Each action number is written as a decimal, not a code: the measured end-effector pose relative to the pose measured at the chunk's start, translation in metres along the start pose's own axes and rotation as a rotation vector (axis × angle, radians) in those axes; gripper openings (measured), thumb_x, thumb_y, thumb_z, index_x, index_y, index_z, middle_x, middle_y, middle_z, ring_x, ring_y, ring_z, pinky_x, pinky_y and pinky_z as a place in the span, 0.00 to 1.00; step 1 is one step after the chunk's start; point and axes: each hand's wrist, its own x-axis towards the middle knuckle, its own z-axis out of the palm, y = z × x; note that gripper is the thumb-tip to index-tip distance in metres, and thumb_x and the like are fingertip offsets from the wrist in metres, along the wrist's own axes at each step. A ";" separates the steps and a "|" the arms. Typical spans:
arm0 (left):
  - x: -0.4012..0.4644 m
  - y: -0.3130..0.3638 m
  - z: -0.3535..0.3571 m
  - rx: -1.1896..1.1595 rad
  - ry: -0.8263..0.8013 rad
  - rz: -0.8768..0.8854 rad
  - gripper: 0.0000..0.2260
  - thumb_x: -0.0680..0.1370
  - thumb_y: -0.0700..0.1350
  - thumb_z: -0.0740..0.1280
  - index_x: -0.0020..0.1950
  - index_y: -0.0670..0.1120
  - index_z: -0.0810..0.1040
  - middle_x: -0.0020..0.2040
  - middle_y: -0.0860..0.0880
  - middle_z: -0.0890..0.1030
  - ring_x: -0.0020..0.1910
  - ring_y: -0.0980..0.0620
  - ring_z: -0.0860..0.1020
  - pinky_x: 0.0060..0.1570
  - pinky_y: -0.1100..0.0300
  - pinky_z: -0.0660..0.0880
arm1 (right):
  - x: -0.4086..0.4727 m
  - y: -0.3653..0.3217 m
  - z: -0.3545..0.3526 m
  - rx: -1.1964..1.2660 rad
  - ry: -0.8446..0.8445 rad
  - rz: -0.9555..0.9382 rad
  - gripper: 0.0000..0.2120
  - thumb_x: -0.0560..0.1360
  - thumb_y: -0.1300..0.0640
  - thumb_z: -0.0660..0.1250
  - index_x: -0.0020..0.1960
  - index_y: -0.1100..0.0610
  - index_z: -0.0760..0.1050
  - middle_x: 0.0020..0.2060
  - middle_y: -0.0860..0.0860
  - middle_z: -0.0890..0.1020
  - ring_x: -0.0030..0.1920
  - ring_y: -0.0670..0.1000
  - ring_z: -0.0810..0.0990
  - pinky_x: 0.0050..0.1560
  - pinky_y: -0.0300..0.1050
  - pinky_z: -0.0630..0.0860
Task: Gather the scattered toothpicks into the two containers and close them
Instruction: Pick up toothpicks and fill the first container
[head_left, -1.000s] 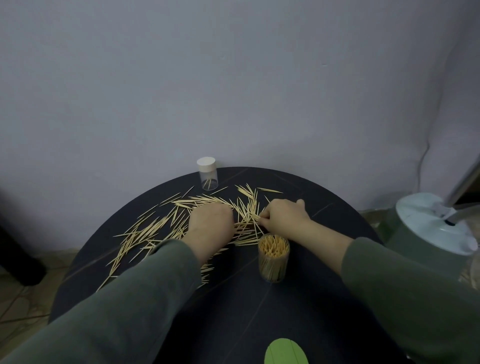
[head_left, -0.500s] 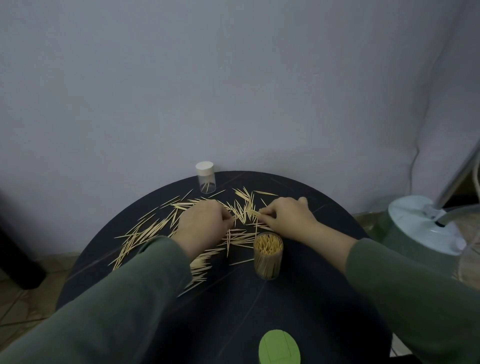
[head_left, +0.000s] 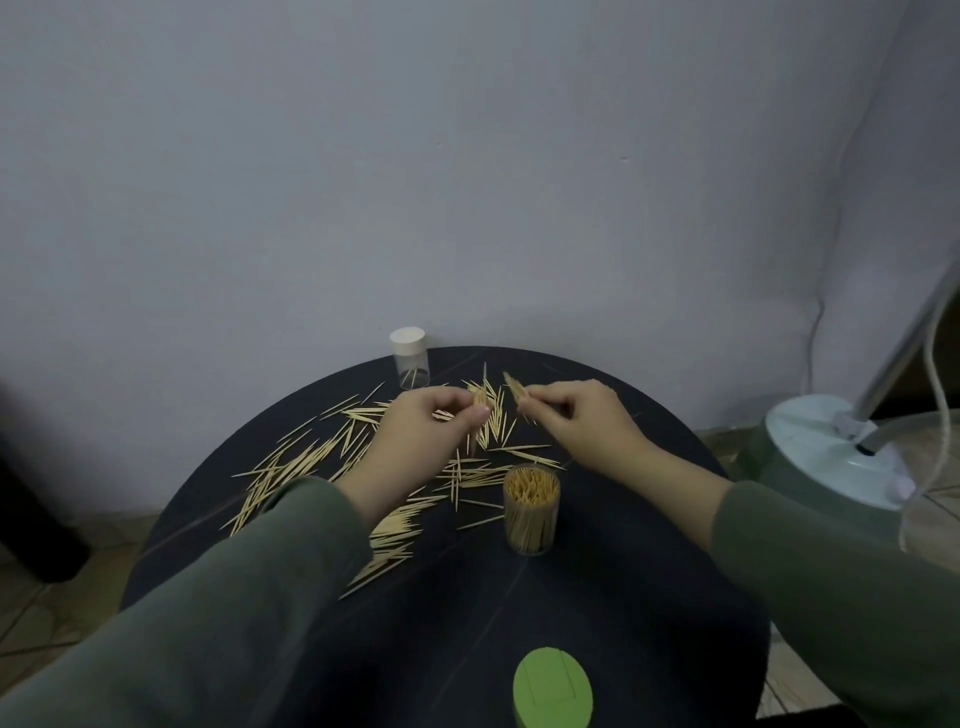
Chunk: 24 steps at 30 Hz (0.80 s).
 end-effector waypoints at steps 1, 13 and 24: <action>-0.002 0.001 0.000 -0.092 0.001 0.002 0.04 0.77 0.47 0.69 0.49 0.53 0.84 0.46 0.54 0.84 0.50 0.54 0.80 0.52 0.58 0.76 | -0.003 -0.003 -0.003 0.141 -0.002 0.017 0.14 0.78 0.50 0.65 0.61 0.53 0.79 0.54 0.45 0.83 0.55 0.41 0.78 0.63 0.47 0.74; -0.024 -0.001 0.018 -0.358 -0.194 -0.035 0.09 0.78 0.41 0.67 0.57 0.45 0.83 0.47 0.52 0.84 0.33 0.69 0.76 0.31 0.76 0.69 | -0.043 -0.008 -0.005 0.644 -0.170 0.176 0.09 0.78 0.54 0.65 0.51 0.45 0.82 0.52 0.41 0.84 0.59 0.40 0.77 0.59 0.36 0.69; -0.025 -0.012 0.023 -0.197 -0.172 0.025 0.04 0.72 0.44 0.74 0.46 0.50 0.85 0.45 0.52 0.84 0.46 0.58 0.82 0.47 0.64 0.78 | -0.055 0.004 0.004 0.679 -0.221 0.216 0.11 0.78 0.53 0.64 0.58 0.53 0.82 0.55 0.43 0.83 0.60 0.41 0.78 0.60 0.38 0.70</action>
